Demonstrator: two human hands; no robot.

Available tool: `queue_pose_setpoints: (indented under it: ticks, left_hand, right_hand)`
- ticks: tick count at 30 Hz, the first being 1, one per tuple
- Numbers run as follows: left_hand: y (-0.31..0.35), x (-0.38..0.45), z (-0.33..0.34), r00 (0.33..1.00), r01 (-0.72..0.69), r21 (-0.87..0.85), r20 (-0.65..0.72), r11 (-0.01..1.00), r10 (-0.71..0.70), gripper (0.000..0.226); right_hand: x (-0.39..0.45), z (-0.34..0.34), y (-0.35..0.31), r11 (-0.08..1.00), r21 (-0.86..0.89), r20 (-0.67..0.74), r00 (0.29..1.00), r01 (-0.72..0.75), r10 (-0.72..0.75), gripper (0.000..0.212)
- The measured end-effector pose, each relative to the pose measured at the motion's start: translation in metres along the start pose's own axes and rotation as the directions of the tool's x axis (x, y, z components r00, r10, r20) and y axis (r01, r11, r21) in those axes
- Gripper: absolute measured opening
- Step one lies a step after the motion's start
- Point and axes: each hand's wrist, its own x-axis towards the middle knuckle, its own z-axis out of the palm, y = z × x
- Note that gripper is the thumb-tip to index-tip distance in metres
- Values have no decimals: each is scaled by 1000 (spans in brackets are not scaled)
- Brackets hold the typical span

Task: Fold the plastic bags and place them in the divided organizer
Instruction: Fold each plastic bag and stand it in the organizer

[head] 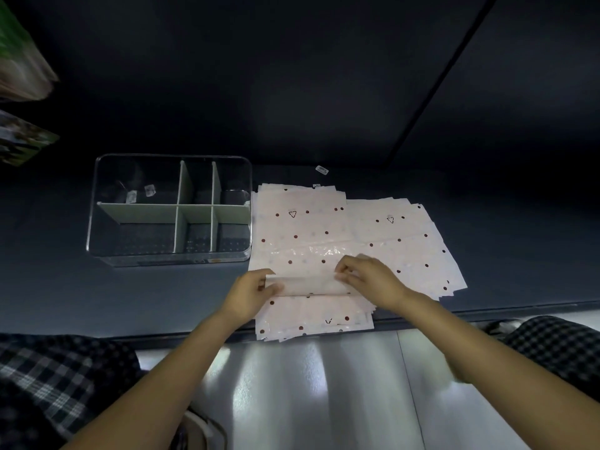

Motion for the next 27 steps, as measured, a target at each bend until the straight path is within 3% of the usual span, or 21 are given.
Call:
queue_pose_setpoints:
  ticks: [1, 4, 7, 8, 10, 13, 16, 21, 24, 25, 27]
  left_hand:
    - [0, 1, 2, 1000, 19, -14, -24, 1000, -20, 9]
    - [7, -3, 13, 976, 55, 142, -216, 988, -24, 43]
    - [14, -16, 31, 891, -94, 382, -380, 919, 249, 55]
    - [14, -18, 38, 869, -175, 468, -341, 866, 359, 53]
    - [12, -20, 50, 884, -300, 598, -118, 743, 452, 51]
    - [1, -15, 61, 928, -326, 752, 139, 574, 345, 63]
    - [-11, -9, 60, 948, -297, 833, 200, 467, 247, 73]
    - [-24, -5, 57, 950, -304, 868, 246, 393, 191, 80]
    - [-25, -3, 59, 947, -313, 868, 258, 386, 190, 77]
    - [-24, -2, 59, 947, -314, 870, 259, 380, 189, 76]
    - [-23, -2, 61, 947, -316, 874, 267, 370, 180, 74]
  right_hand:
    - [8, 0, -1, 999, -46, -47, 999, -4, 2, 14]
    - [30, 1, -4, 992, -118, -77, 996, -48, 39, 18]
    - [49, 5, -1, 963, -252, -30, 995, -99, 95, 20]
    - [52, 7, 0, 956, -271, -23, 994, -113, 111, 21]
    - [57, 11, 3, 953, -273, -23, 991, -132, 130, 22]
    - [60, 16, 6, 948, -287, -40, 991, -136, 130, 22]
    - [61, 21, 10, 945, -296, -84, 989, -139, 119, 21]
    - [60, 26, 7, 919, -348, -141, 980, -183, 142, 22]
    - [48, 40, -4, 928, -317, -343, 936, -196, 80, 28]
    - [42, 49, -10, 957, -257, -365, 931, -132, 30, 33]
    - [28, 70, -22, 973, -207, -230, 962, 99, -147, 42]
